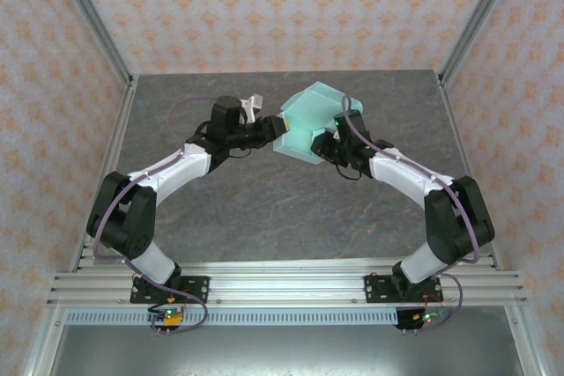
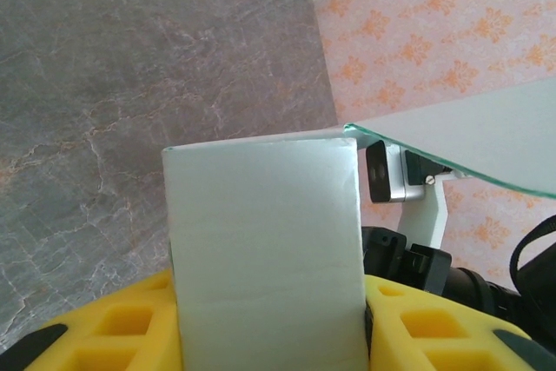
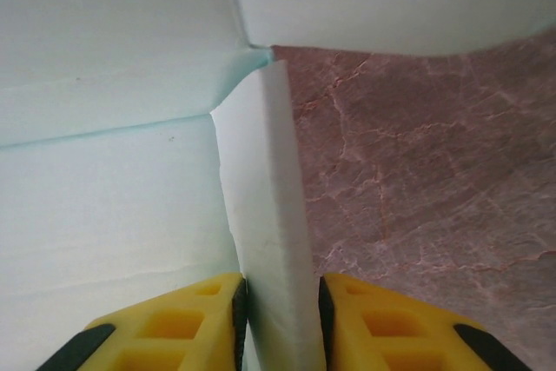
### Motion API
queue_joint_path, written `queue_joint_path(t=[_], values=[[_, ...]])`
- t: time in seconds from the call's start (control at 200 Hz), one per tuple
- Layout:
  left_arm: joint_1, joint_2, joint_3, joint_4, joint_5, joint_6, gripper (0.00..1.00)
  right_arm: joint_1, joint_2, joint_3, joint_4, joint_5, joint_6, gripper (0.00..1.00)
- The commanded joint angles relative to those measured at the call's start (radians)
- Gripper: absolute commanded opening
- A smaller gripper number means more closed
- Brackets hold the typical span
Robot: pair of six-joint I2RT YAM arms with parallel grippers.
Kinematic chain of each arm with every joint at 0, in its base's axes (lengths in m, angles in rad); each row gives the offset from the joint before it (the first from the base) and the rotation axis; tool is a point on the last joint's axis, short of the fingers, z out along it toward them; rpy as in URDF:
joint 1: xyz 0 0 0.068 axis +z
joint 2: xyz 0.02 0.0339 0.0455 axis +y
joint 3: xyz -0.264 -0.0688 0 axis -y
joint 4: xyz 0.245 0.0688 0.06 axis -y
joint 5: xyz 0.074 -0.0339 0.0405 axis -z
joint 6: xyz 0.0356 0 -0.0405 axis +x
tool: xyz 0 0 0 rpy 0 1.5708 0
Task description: Fold the paper box
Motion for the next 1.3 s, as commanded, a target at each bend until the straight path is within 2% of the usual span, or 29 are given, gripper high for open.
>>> queue_joint_path(t=[0.0, 0.165, 0.28, 0.465, 0.691, 0.756, 0.841, 0.941, 1.021, 1.096, 1.216, 1.296], values=[[-0.042, 0.005, 0.03, 0.045, 0.031, -0.001, 0.4, 0.034, 0.039, 0.066, -0.085, 0.134, -0.094, 0.3], [-0.06, 0.019, 0.045, 0.048, 0.026, -0.011, 0.4, 0.045, 0.115, 0.107, -0.115, 0.205, -0.13, 0.3], [-0.064, 0.016, 0.039, 0.069, 0.008, -0.033, 0.4, 0.066, 0.147, 0.126, -0.133, 0.339, -0.134, 0.22], [-0.074, 0.024, 0.051, 0.078, 0.001, -0.059, 0.4, 0.106, 0.184, 0.163, -0.183, 0.581, -0.121, 0.26], [-0.079, 0.045, 0.016, 0.111, -0.026, -0.093, 0.4, 0.113, 0.235, 0.175, -0.201, 0.661, -0.113, 0.25], [-0.079, 0.055, 0.007, 0.119, -0.037, -0.094, 0.4, 0.113, 0.231, 0.161, -0.197, 0.65, -0.099, 0.25], [-0.079, 0.06, -0.008, 0.137, -0.063, -0.087, 0.39, 0.107, 0.161, 0.105, -0.124, 0.517, -0.098, 0.31], [-0.079, 0.055, -0.015, 0.142, -0.12, -0.107, 0.39, 0.1, 0.031, 0.039, -0.04, 0.363, -0.039, 0.49], [-0.079, 0.054, -0.016, 0.157, -0.156, -0.157, 0.39, 0.091, -0.079, 0.006, -0.008, 0.285, 0.065, 0.64], [-0.076, 0.053, -0.028, 0.205, -0.181, -0.229, 0.38, 0.089, -0.178, -0.025, 0.011, 0.279, 0.166, 0.73], [-0.069, 0.051, -0.052, 0.308, -0.202, -0.333, 0.38, 0.074, -0.315, -0.111, 0.019, 0.351, 0.368, 0.77], [-0.064, 0.049, -0.052, 0.347, -0.192, -0.368, 0.37, 0.052, -0.371, -0.198, 0.102, 0.347, 0.446, 0.77]])
